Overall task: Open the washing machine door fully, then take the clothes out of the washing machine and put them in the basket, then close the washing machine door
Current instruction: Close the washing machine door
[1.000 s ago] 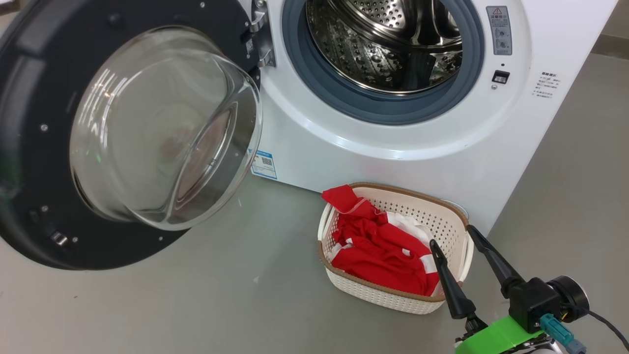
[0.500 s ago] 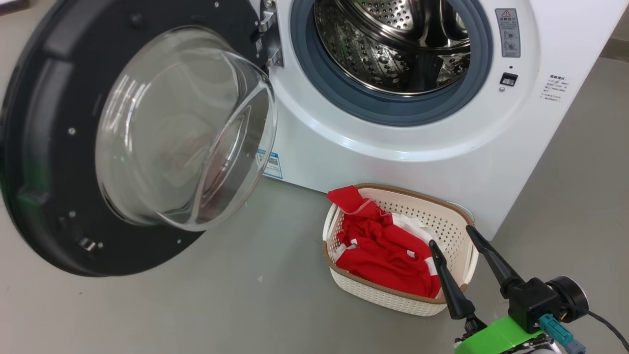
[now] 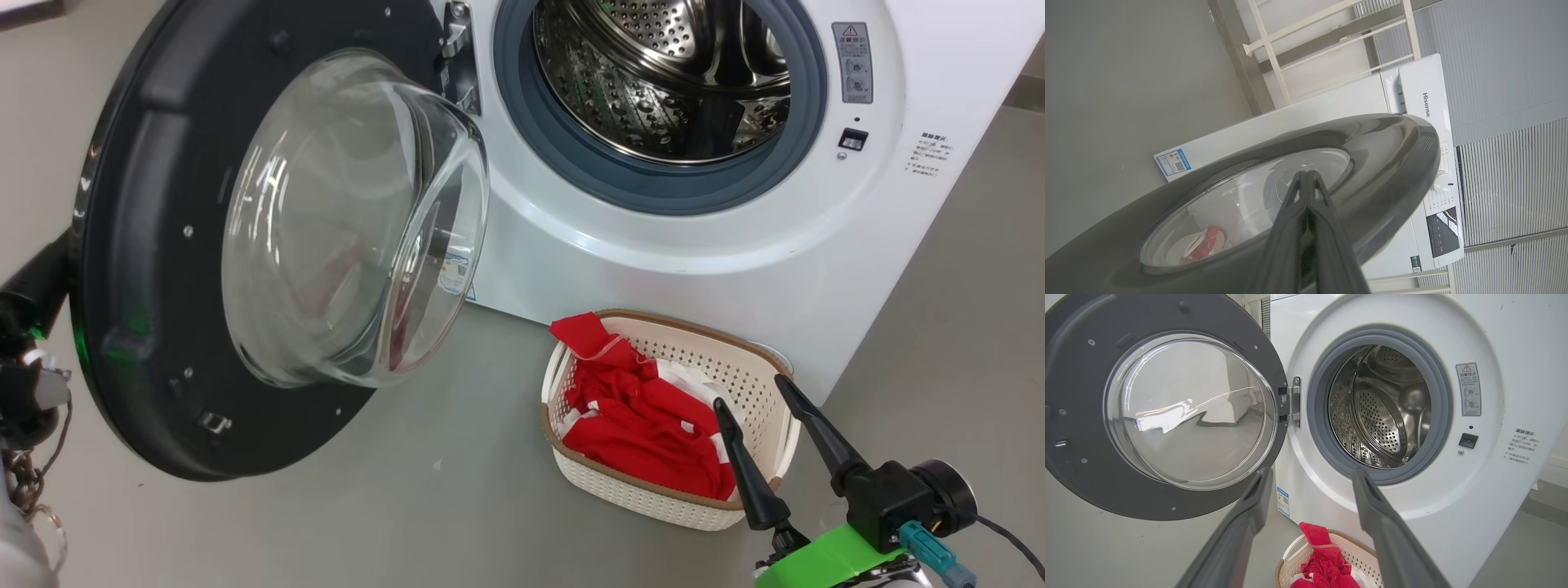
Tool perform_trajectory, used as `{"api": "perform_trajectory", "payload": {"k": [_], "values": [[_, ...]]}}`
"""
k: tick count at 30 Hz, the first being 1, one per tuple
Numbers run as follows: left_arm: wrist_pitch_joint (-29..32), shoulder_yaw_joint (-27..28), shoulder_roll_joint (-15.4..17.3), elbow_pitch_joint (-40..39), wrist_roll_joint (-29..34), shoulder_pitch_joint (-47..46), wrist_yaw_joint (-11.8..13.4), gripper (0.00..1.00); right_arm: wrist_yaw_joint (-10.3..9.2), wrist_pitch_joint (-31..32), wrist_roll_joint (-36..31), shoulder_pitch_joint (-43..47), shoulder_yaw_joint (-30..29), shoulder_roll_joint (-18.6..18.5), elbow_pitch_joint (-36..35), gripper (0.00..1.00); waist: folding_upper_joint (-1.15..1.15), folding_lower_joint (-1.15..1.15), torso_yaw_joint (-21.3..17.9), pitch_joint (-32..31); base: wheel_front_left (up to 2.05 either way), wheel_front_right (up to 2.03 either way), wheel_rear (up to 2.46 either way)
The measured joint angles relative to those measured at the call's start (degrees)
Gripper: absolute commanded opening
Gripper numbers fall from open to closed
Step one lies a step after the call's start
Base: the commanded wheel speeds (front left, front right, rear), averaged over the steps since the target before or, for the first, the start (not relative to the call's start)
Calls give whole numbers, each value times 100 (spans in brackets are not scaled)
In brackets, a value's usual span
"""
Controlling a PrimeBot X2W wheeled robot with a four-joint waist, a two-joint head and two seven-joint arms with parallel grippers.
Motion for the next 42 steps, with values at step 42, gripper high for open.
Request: {"api": "perform_trajectory", "payload": {"k": [42], "values": [[-186,-1604,-1029,-4542,-1423,2575,1124,0,0,0,264,-5,-60,-1,31,100,0,0,-495,192,0,0,0]]}}
